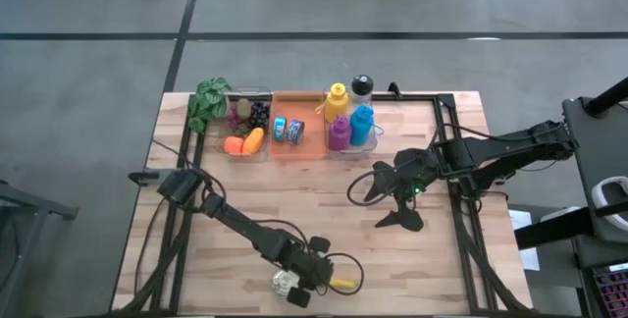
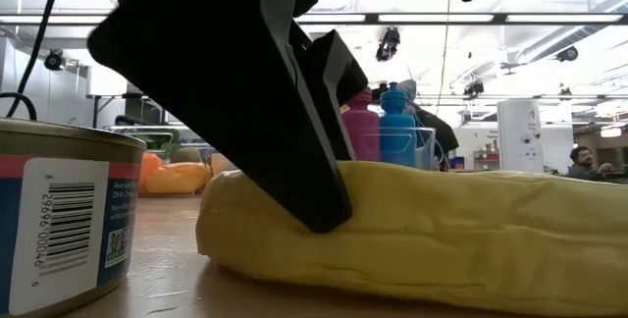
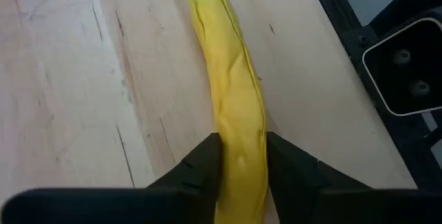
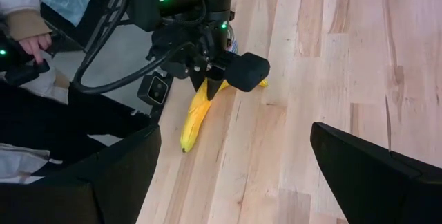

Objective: Pick & Place Food Item
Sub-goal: Put the yellow banana into the left transparent bin

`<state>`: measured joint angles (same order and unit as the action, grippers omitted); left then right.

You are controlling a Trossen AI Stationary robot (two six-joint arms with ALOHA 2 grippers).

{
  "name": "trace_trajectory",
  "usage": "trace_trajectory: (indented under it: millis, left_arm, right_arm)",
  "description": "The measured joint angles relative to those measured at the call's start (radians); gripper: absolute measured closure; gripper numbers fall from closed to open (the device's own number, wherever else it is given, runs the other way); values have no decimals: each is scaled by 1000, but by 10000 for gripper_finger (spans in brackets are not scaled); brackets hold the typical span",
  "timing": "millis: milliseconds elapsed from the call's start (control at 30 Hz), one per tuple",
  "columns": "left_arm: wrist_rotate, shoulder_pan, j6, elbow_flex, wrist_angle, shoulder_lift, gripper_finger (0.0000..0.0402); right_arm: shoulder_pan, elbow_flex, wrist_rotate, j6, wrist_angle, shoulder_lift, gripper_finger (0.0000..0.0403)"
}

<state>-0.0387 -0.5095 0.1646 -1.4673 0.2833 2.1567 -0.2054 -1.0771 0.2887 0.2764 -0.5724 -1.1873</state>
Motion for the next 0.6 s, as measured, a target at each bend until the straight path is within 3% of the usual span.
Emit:
trace_trajectory:
  millis: [200,433,600]
  left_arm:
    - [7,0,-34,-2,16,-1,337]
    - [126,3,-37,0,92,-55,344]
    - [205,8,-6,0,236,-156,345]
  right_arm:
    - [0,0,0,-14,0,0,33]
    - [0,0,0,-34,1,0,33]
    - [0,0,0,-34,2,0,33]
